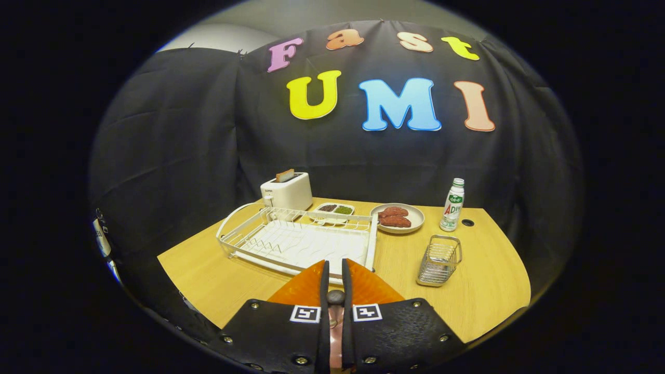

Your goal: Take the plate from the dish rack, then take the spoon from the basket and place it into the plate.

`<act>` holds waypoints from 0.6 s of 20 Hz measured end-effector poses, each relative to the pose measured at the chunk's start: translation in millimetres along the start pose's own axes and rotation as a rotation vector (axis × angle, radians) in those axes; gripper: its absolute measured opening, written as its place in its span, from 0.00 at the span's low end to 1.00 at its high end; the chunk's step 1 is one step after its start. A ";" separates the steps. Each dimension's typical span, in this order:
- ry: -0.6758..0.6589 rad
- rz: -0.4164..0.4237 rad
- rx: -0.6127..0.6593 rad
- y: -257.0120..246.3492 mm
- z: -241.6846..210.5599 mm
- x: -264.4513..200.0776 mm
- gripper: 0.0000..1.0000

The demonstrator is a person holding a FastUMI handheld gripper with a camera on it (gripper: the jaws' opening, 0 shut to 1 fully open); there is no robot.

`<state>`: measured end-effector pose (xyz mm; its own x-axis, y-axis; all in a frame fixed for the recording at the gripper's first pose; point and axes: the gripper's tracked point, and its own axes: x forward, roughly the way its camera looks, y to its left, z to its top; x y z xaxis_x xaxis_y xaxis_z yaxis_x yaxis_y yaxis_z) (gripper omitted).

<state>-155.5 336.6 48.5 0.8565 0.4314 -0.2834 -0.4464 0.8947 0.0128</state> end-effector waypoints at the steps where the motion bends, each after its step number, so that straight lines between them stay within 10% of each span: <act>1: 0.008 0.008 -0.002 3.7 -1.0 7.0 0.08; 12: 0.050 0.055 -0.009 30.7 -6.6 40.5 0.15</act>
<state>-136.2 380.8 31.1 0.8169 0.4732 -0.3297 -0.4947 0.8688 0.0211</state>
